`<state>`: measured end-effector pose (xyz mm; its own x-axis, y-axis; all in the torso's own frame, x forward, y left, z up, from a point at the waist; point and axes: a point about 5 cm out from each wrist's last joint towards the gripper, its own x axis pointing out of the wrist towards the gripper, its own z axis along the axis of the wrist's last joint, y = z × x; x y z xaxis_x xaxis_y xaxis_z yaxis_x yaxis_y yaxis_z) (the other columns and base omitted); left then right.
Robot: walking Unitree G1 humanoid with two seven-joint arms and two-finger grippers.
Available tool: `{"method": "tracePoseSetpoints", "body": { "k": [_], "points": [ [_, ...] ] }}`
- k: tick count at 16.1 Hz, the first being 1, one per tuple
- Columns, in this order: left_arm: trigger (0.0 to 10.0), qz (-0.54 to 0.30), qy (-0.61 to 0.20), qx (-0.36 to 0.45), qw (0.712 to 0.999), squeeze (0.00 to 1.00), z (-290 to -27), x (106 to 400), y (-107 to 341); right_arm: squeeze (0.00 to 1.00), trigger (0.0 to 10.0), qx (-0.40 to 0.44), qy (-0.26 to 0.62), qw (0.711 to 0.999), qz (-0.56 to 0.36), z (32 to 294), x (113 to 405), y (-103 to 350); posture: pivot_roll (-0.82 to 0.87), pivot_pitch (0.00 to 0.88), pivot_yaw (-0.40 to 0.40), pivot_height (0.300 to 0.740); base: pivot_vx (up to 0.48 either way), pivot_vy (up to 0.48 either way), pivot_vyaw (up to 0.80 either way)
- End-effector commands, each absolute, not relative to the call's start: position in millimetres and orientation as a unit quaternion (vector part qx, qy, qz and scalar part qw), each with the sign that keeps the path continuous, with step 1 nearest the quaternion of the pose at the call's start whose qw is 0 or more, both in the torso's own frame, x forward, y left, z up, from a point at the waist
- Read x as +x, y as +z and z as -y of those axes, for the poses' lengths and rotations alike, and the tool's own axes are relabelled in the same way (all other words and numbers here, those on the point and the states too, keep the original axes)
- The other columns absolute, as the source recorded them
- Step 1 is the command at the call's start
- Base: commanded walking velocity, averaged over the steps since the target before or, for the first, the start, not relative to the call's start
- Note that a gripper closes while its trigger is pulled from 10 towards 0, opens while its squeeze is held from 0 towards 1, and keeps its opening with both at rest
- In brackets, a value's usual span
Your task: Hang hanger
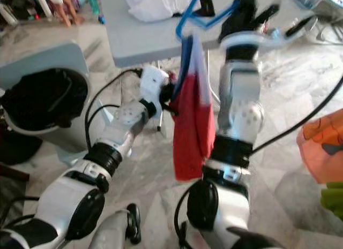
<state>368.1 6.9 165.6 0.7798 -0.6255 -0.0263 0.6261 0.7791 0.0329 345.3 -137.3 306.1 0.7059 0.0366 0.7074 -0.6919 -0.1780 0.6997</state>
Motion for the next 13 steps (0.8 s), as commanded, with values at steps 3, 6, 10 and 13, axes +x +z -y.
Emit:
{"method": "tracePoseSetpoints", "body": {
  "k": [3,6,10,13],
  "points": [
    [4.0,-0.013,-0.261,0.012,0.965,0.00,-18,377,165,0.00,10.0,0.725,0.460,0.491,0.149,77,302,311,-0.09,0.156,0.010,0.740,0.000,0.000,0.00],
    [3.8,-0.020,-0.232,0.006,0.973,0.00,-25,378,160,0.00,10.0,0.749,0.475,0.433,0.164,94,292,317,-0.09,0.158,0.008,0.740,0.000,0.000,0.00],
    [3.8,-0.028,-0.223,-0.006,0.974,0.00,-28,380,158,0.00,10.0,0.763,0.159,0.612,0.134,136,332,255,-0.10,0.163,0.011,0.740,0.000,0.000,0.00],
    [3.6,-0.031,-0.221,-0.006,0.975,0.00,-29,379,156,0.00,10.0,0.720,-0.015,0.689,0.074,152,342,207,-0.10,0.163,0.013,0.740,0.000,0.000,0.00]
  ]
}}
